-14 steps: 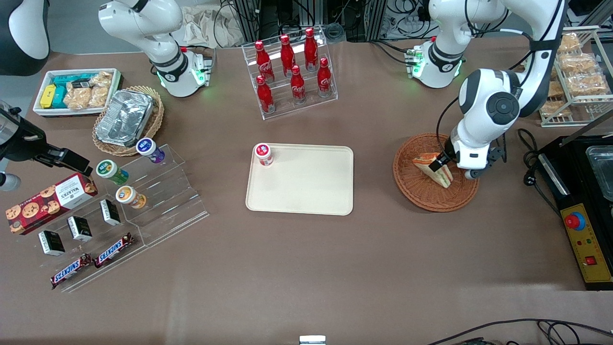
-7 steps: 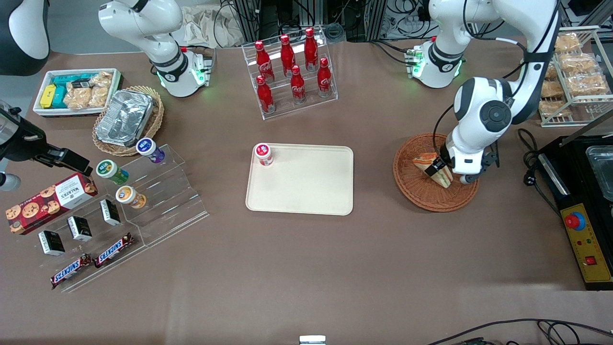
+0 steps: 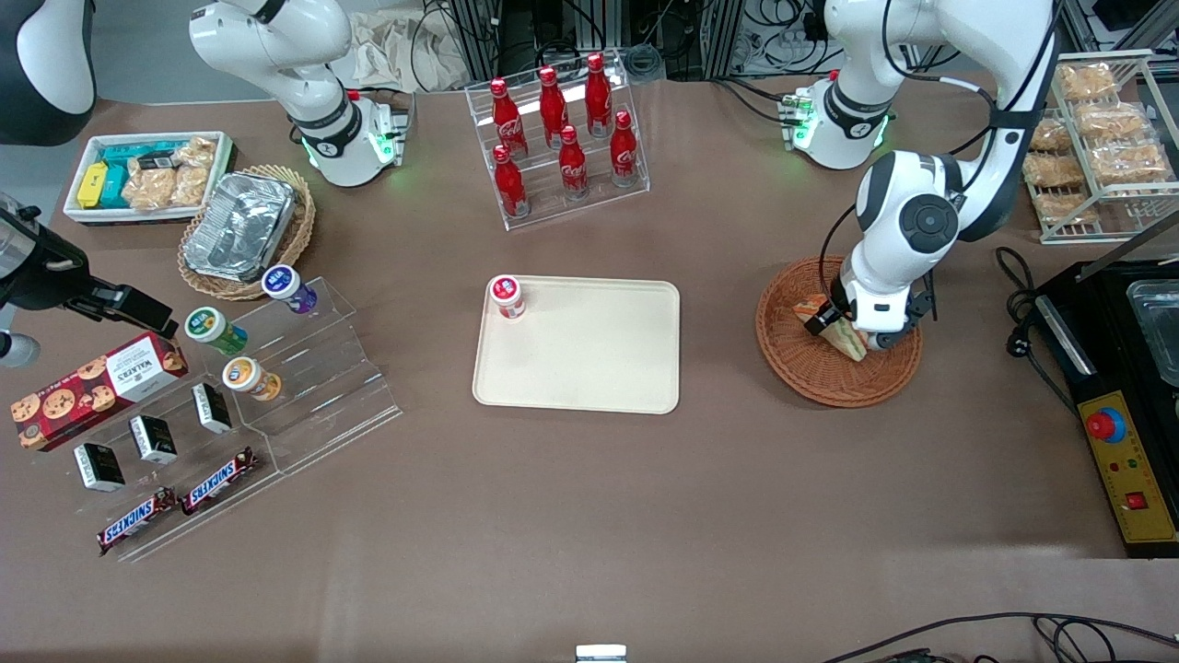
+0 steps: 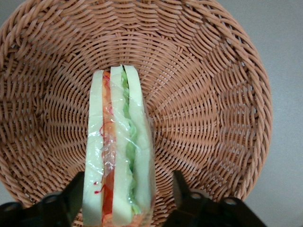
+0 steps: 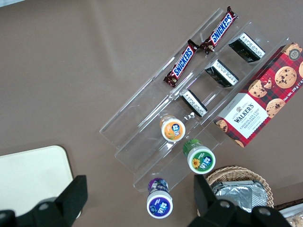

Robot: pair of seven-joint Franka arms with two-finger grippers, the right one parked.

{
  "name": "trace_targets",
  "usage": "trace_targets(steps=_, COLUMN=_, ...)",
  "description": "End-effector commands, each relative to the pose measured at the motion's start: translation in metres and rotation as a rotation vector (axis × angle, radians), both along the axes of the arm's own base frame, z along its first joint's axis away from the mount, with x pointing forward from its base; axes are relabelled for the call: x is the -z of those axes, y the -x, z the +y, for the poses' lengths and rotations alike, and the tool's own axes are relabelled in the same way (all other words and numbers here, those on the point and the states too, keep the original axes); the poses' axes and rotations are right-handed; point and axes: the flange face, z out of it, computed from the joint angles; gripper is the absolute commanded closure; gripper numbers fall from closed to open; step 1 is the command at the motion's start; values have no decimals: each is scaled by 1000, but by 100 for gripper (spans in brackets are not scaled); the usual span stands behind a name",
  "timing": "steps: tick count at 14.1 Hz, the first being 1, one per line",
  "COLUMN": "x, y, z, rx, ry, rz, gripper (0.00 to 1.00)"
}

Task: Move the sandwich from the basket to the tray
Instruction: 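Close the left gripper on the sandwich, then lift the sandwich up out of the basket with the left gripper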

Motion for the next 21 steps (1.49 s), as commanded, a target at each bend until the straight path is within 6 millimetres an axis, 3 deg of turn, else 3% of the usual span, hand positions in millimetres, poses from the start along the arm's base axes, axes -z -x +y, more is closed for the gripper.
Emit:
trace_targets(steps=1, x=-4, y=-1, z=-8, rx=2, ry=-4, rz=-22, gripper=69)
trace_targets(steps=3, x=-14, y=-7, z=-8, rx=3, ry=-4, rz=-32, gripper=93)
trace_targets(steps=4, x=-25, y=-11, z=-7, rx=3, ry=-9, rz=-21, gripper=100)
trace_targets(steps=6, x=-61, y=-30, z=-9, rx=9, ry=-27, rz=41, gripper=100)
trace_targets(steps=8, x=-110, y=-54, z=-13, rx=17, ry=-44, rz=92, gripper=100)
trace_targets(steps=12, x=-187, y=-79, z=-15, rx=99, ry=-14, rz=67, gripper=100)
trace_targets(steps=15, x=-222, y=-88, z=-16, rx=172, ry=4, rz=57, gripper=100)
trace_targets(steps=18, x=-243, y=-83, z=-30, rx=335, ry=16, rz=102, gripper=100)
trace_targets(steps=21, x=-270, y=-82, z=-80, rx=435, ry=28, rz=142, gripper=100)
